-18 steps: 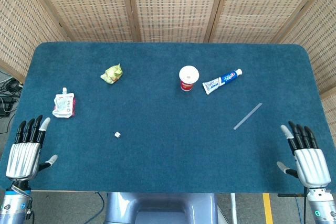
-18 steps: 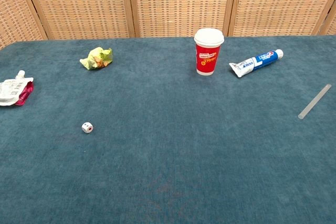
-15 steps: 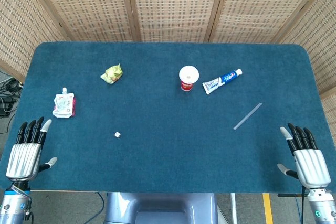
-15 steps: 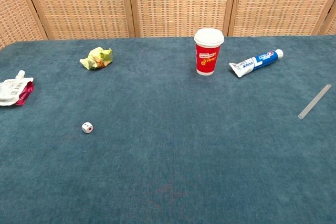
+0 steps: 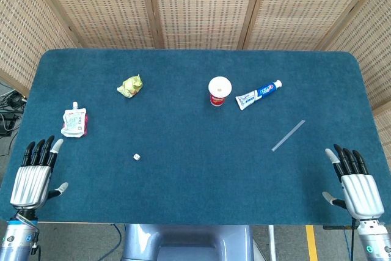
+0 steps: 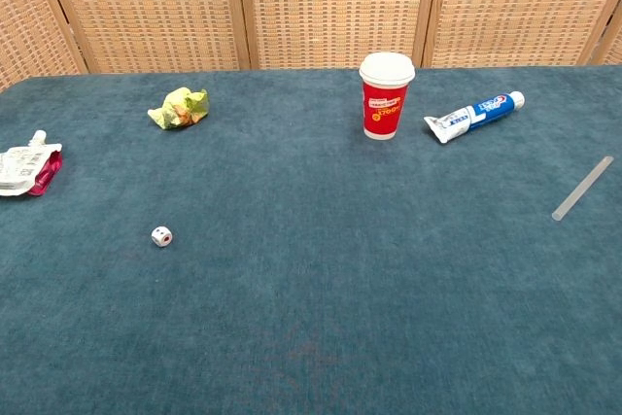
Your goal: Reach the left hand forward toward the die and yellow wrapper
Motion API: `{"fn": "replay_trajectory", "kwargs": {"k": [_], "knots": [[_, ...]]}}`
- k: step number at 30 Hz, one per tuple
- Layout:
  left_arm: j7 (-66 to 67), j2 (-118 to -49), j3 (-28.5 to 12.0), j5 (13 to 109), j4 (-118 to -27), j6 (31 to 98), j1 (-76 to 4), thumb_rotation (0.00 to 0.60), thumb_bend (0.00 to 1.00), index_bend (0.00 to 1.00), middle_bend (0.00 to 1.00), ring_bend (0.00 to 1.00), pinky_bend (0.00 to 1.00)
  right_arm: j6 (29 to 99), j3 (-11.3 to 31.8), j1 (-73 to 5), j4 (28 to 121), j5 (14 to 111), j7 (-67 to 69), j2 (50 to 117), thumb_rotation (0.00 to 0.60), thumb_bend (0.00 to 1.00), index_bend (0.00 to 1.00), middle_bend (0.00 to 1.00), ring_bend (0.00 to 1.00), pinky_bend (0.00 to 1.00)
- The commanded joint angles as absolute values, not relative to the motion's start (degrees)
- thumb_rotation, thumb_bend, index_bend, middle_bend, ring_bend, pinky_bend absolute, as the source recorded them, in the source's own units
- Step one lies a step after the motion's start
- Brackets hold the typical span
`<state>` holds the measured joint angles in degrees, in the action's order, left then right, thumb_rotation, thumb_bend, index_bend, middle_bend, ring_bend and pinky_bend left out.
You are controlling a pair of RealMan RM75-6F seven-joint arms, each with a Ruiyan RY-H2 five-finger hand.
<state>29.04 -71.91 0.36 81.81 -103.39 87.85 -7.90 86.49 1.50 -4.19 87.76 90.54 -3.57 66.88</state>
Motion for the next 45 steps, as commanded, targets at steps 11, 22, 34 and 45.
{"fn": "replay_trajectory", "kwargs": {"k": [11, 22, 34, 45], "knots": [[27.9, -72.9, -2.5, 81.7, -101.1, 82.0, -12.2, 0.6, 0.03, 0.01, 0.0, 0.0, 0.0, 86.5, 1.8, -4.4, 87.2, 90.6, -2.3, 67.2, 0.6, 0.09, 0.0, 0.0, 0.0, 0.0], [24.9, -77.4, -7.2, 77.6, -93.7, 66.0, -23.3, 0.6, 0.22, 0.26, 0.0, 0.0, 0.0, 86.7, 1.9, -4.3, 87.2, 90.4, -1.8, 67.1, 0.6, 0.09, 0.0, 0.0, 0.0, 0.0], [32.3, -86.3, -8.2, 72.8, -85.0, 55.9, -31.8, 0.6, 0.24, 0.36, 0.0, 0.0, 0.0, 86.4, 2.3, -4.4, 86.7, 89.6, -0.4, 66.9, 0.6, 0.09, 0.0, 0.0, 0.0, 0.0], [35.9, -91.0, -7.4, 68.6, -80.9, 52.6, -34.7, 0.6, 0.3, 0.43, 0.0, 0.0, 0.0, 86.5, 2.7, -4.4, 86.3, 89.1, 1.1, 66.7, 0.6, 0.09, 0.0, 0.0, 0.0, 0.0]]}}
